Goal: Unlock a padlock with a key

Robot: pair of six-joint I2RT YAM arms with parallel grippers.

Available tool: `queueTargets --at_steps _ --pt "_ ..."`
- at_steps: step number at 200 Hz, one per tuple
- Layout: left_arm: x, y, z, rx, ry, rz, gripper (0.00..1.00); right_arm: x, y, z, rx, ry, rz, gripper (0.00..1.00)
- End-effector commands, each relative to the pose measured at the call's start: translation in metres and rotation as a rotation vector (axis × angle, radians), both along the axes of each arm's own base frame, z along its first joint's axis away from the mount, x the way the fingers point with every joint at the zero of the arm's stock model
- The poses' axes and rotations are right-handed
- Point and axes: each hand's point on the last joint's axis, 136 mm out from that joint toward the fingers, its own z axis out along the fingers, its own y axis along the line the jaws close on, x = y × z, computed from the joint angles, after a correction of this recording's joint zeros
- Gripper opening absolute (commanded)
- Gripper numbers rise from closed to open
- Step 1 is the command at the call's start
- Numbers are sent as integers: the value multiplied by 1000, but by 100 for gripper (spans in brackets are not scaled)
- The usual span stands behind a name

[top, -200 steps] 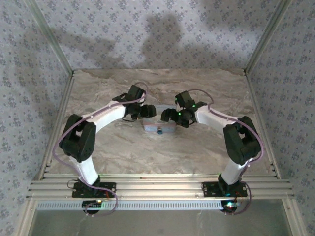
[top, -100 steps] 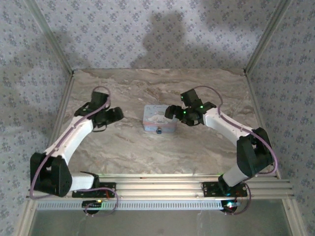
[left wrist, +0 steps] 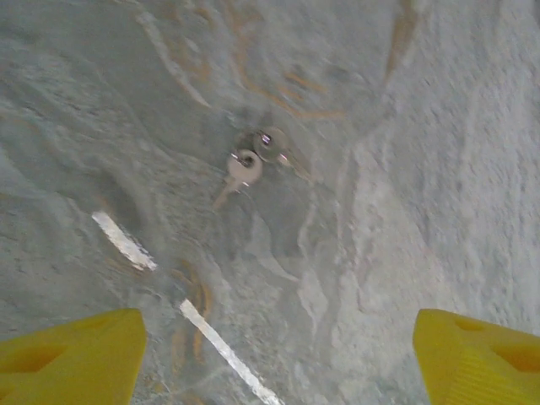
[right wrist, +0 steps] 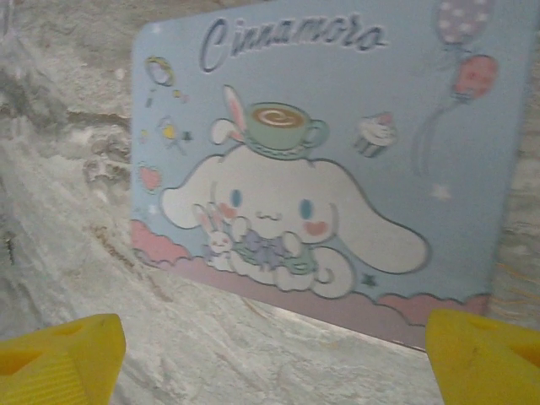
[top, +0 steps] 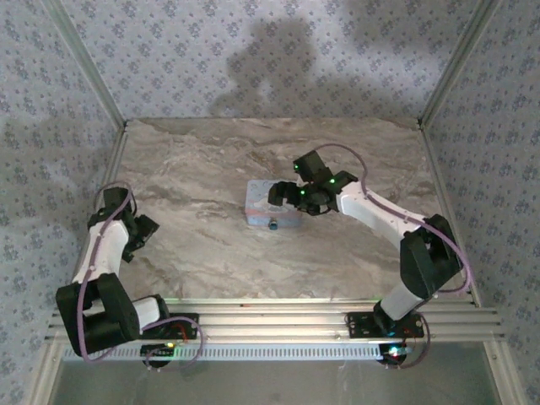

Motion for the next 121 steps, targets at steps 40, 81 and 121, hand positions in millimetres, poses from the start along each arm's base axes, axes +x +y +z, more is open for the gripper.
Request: queueTargets --at_steps 40,81,121 --pt "7 29 -12 115 32 71 61 -12 3 6 -48 67 84 93" --pt "17 36 -28 69 68 11 64 -14 -4 13 -60 47 52 93" --pt "30 36 -38 -25 34 -14 70 -16 -3 6 -53 65 40 93"
